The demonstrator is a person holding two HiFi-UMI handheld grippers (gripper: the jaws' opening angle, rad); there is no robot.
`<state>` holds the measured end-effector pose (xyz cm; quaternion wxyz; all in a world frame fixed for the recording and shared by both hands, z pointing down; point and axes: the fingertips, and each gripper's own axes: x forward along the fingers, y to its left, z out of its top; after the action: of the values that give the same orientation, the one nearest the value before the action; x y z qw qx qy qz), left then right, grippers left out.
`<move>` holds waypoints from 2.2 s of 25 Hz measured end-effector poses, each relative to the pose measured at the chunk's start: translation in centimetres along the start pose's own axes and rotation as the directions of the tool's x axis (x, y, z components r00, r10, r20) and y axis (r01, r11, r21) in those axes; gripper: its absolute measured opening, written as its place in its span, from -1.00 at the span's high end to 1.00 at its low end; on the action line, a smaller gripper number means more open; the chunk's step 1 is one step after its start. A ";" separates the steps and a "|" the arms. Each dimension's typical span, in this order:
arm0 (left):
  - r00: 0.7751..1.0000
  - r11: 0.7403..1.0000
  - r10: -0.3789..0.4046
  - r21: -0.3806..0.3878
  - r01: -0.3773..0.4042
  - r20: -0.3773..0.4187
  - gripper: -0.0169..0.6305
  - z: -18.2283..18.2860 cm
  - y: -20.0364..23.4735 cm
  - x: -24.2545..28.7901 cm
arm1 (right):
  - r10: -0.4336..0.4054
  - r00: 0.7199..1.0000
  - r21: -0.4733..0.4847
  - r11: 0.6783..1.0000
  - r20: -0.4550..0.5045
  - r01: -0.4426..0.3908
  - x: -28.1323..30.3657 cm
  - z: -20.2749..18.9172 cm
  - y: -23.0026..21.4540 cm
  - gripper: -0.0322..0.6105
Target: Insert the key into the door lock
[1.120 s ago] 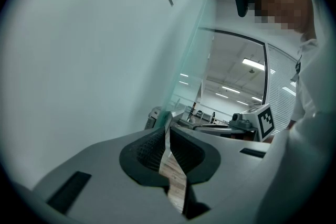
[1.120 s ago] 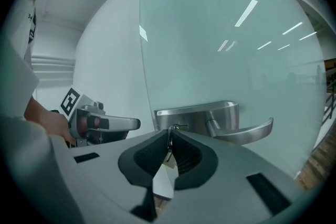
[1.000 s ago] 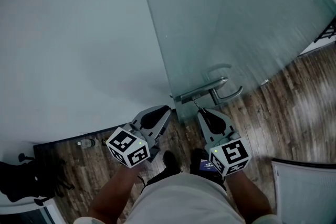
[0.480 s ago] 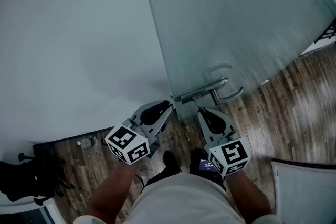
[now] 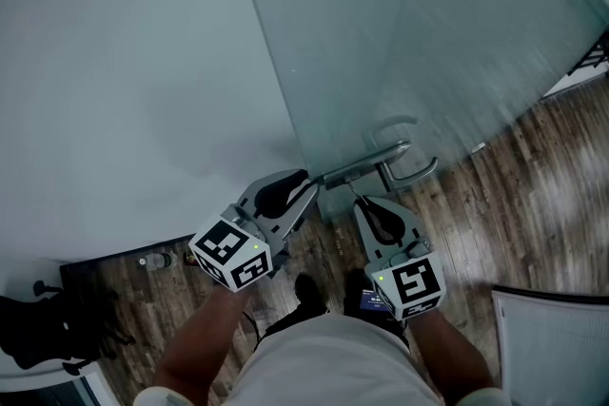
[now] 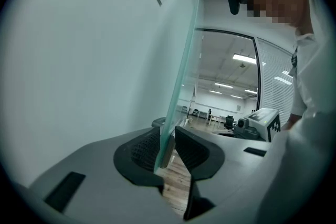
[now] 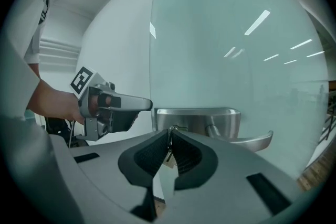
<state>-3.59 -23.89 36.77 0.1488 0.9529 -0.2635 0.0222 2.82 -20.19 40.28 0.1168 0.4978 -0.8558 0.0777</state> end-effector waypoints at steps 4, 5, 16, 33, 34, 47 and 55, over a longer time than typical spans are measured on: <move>1.000 1.000 -0.006 0.005 0.006 -0.001 0.68 0.1 0.1 0.4 | 0.002 1.000 -0.021 1.000 -0.006 -0.002 0.1 -0.1 0.0 0.81; 1.000 1.000 -0.007 0.005 0.007 -0.002 0.68 0.1 0.1 0.4 | 0.002 1.000 -0.025 1.000 -0.008 -0.003 0.1 -0.1 0.0 0.81; 0.999 0.998 -0.028 -0.056 0.030 0.037 0.68 0.5 0.2 0.4 | 0.005 1.000 -0.046 0.999 0.019 -0.004 0.3 -0.6 0.2 0.81; 0.999 0.999 -0.042 -0.010 0.042 0.021 0.69 0.7 0.1 0.4 | 0.005 1.000 -0.039 0.999 0.013 -0.005 0.9 -1.4 0.3 0.81; 0.999 0.999 -0.040 -0.014 0.040 0.020 0.69 0.8 0.1 0.3 | 0.006 1.000 -0.041 0.999 0.006 -0.005 0.9 -1.4 0.3 0.81; 0.998 0.998 -0.057 -0.018 0.058 0.023 0.70 0.6 -0.1 0.5 | -0.014 0.999 -0.020 1.000 -0.038 0.013 2.9 -0.7 -0.2 0.81; 0.998 0.998 -0.048 -0.030 0.049 0.036 0.70 0.6 0.0 0.4 | -0.005 0.999 -0.017 1.000 -0.045 0.004 2.9 -0.6 -0.1 0.81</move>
<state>-3.30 -24.23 36.25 0.1592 0.9569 -0.2430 -0.0024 1.64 -22.52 41.71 0.1404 0.4967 -0.8526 0.0812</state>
